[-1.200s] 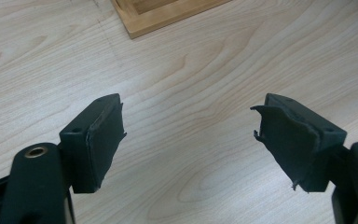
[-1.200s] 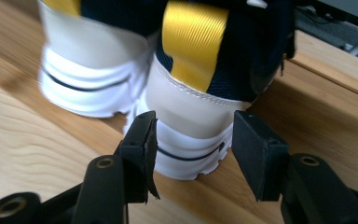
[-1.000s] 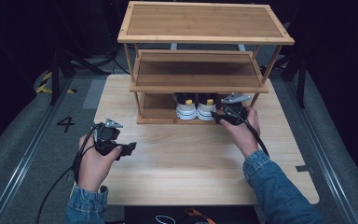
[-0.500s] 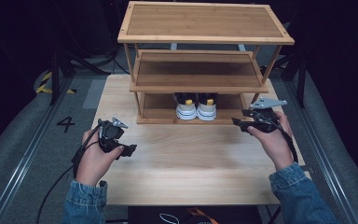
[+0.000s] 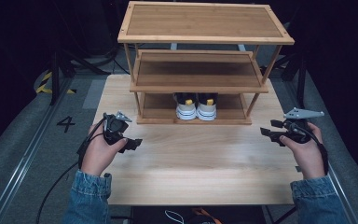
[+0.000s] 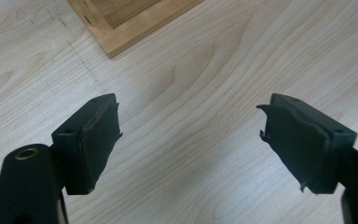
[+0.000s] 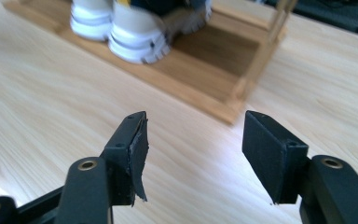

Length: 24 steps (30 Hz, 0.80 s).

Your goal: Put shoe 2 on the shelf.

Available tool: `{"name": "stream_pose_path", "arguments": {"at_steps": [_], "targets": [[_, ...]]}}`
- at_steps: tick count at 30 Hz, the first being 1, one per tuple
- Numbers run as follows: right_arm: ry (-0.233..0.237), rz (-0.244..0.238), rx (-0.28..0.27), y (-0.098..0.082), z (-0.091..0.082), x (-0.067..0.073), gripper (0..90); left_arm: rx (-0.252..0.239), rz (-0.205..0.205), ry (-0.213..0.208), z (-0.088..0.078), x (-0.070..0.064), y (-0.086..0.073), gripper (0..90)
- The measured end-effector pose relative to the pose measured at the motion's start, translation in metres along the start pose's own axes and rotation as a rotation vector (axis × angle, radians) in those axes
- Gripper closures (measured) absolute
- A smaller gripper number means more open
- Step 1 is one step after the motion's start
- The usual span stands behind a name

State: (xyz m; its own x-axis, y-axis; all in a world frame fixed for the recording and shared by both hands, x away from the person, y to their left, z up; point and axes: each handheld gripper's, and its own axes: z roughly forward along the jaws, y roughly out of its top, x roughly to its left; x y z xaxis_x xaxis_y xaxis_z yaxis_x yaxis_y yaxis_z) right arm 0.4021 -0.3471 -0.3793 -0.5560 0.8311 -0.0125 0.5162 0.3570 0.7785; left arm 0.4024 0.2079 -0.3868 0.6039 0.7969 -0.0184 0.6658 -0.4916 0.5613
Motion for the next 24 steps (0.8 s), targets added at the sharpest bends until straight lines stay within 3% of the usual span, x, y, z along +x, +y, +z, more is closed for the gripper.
{"name": "stream_pose_path", "arguments": {"at_steps": [3, 7, 8, 9, 11, 18, 21, 24], "targets": [[-0.018, 0.026, 0.066, -0.012, 0.001, -0.010, 39.0, 0.012, -0.025, -0.001, 0.004, 0.004, -0.002, 17.9], [-0.029, 0.039, 0.123, -0.019, 0.003, -0.018, 37.7, 0.043, -0.023, -0.006, 0.007, 0.006, -0.004, 17.9], [-0.013, 0.074, 0.132, -0.022, 0.004, -0.020, 36.8, 0.050, -0.019, -0.007, 0.007, 0.006, -0.004, 17.9], [0.042, 0.142, 0.145, -0.026, 0.006, -0.024, 33.5, 0.053, -0.023, -0.008, 0.008, 0.006, -0.004, 17.8], [0.060, 0.151, 0.151, -0.027, 0.007, -0.025, 32.9, 0.060, -0.027, -0.010, 0.010, 0.007, -0.005, 17.8], [0.034, 0.096, 0.198, -0.039, 0.019, -0.032, 28.3, 0.090, -0.022, -0.004, 0.020, 0.014, -0.010, 17.8], [0.012, 0.037, 0.229, -0.046, 0.026, -0.036, 27.1, 0.096, -0.014, -0.003, 0.020, 0.014, -0.010, 17.8], [-0.018, -0.013, 0.198, -0.054, 0.033, -0.037, 22.4, 0.092, -0.020, 0.000, 0.021, 0.013, -0.010, 17.8]]}}
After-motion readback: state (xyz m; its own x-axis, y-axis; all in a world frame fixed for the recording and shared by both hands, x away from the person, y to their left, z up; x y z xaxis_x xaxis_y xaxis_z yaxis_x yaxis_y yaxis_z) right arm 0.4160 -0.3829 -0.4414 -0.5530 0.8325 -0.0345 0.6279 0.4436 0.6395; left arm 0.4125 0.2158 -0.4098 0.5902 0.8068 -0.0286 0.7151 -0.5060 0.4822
